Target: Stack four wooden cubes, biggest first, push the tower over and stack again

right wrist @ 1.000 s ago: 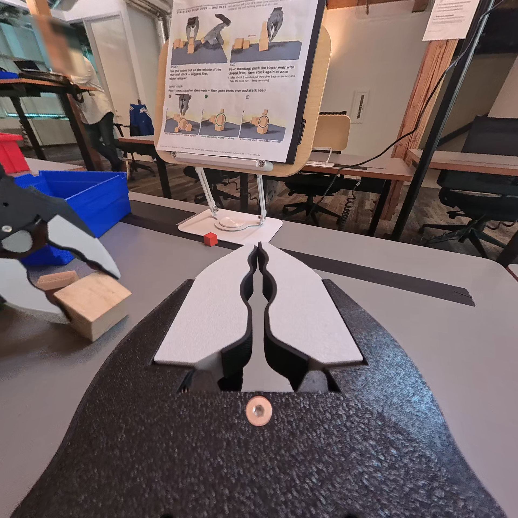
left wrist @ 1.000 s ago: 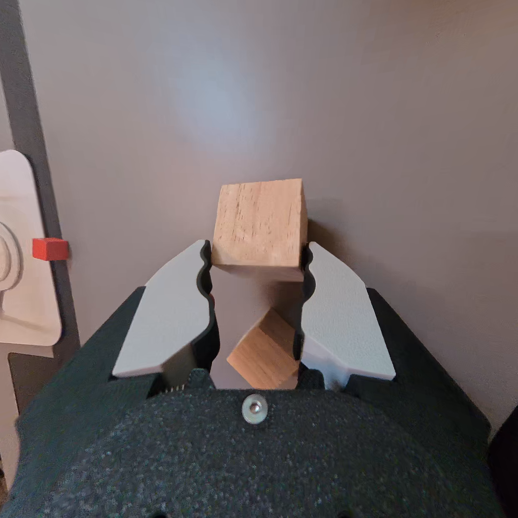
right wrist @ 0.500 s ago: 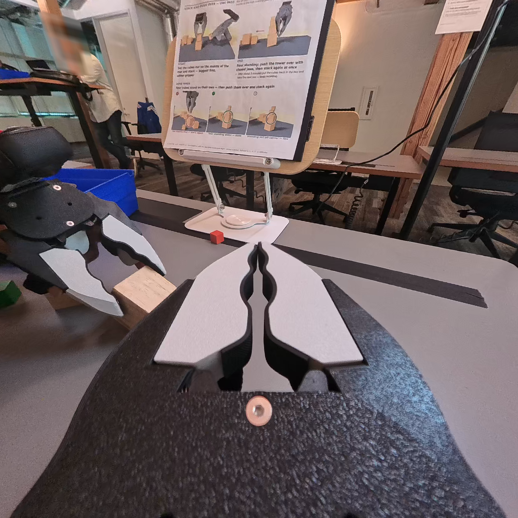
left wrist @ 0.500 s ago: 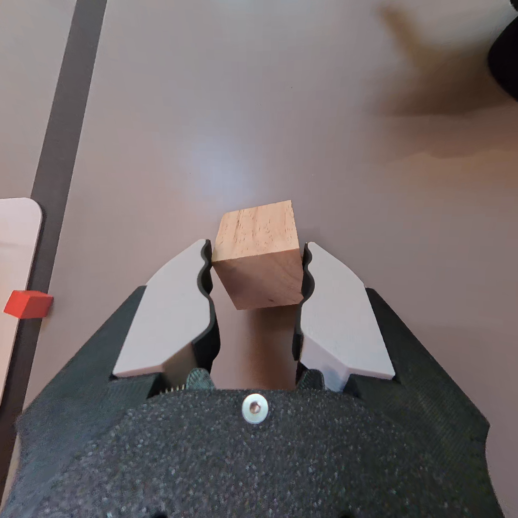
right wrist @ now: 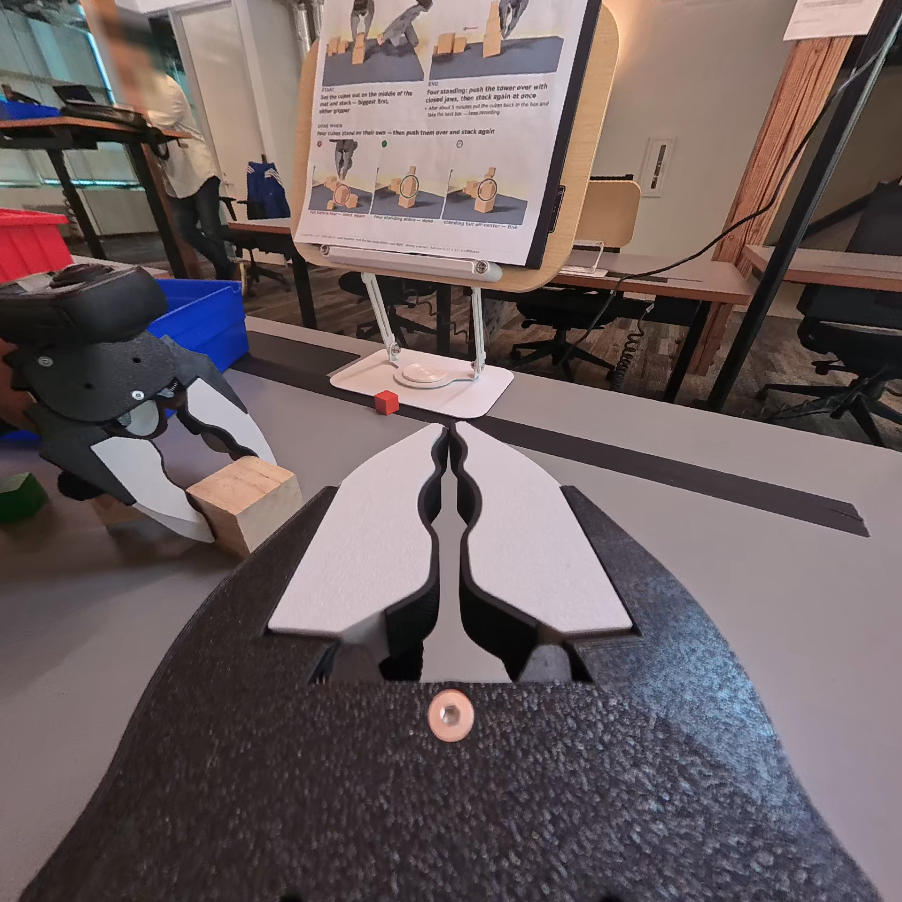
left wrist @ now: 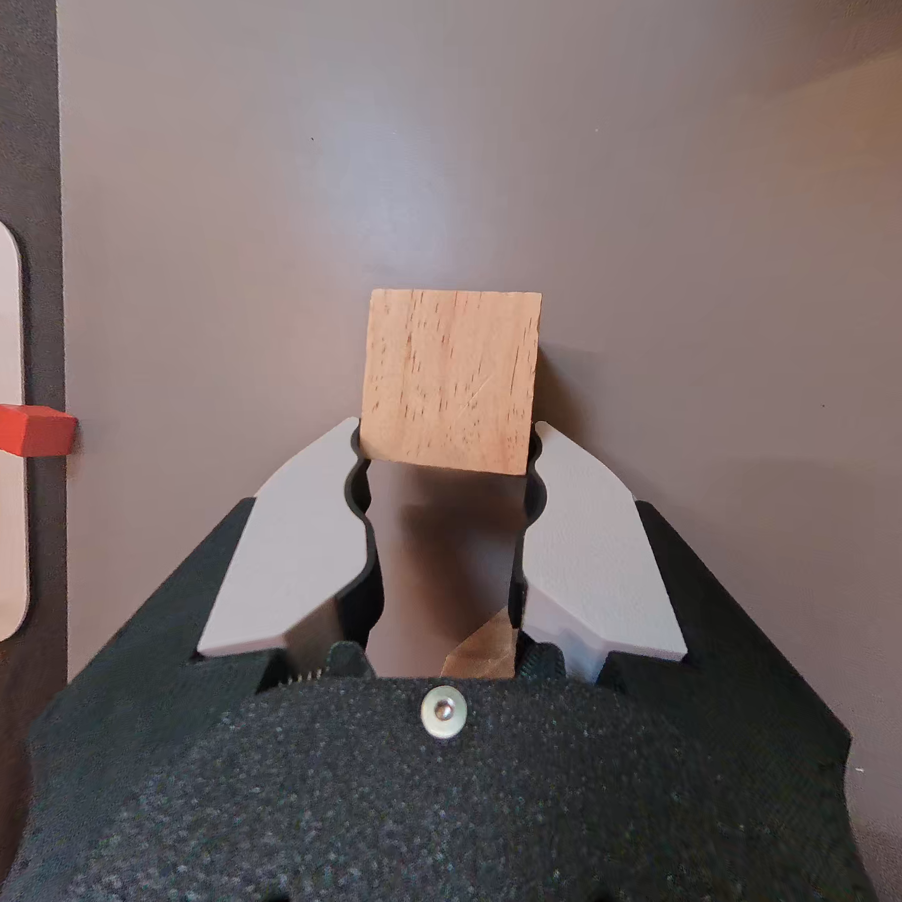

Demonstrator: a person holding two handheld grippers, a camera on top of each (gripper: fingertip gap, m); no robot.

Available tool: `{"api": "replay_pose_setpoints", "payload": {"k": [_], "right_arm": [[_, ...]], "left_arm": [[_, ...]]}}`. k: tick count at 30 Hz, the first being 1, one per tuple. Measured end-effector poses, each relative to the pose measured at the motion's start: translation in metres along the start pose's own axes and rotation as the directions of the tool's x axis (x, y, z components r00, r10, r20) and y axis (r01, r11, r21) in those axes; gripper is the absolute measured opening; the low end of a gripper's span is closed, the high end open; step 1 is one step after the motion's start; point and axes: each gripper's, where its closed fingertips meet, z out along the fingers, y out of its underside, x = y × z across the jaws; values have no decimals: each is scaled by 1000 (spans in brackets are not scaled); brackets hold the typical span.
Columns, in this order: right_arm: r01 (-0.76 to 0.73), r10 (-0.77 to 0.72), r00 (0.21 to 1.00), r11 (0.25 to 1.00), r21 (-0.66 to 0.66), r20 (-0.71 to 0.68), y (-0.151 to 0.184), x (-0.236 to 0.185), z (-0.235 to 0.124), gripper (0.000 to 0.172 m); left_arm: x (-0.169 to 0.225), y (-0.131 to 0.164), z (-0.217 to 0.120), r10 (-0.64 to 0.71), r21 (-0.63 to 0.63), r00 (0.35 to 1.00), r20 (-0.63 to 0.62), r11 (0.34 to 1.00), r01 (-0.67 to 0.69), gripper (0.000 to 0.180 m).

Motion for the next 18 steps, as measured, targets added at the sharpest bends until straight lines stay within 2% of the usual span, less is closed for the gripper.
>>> {"api": "replay_pose_setpoints", "payload": {"k": [9,13,18], "right_arm": [[-2,2,1000,1000,-2,9,0,-2,0,0],[-5,5,1000,1000,-4,12,0,-2,1,0],[-5,5,1000,1000,-7,17,1,-3,1,0]], "left_arm": [[-8,1,-6,-42,33,998,48,999,40,63],[-12,1,-26,-67,64,995,80,996,62,63],[-12,14,-60,-106,43,988,113,994,102,60]]}}
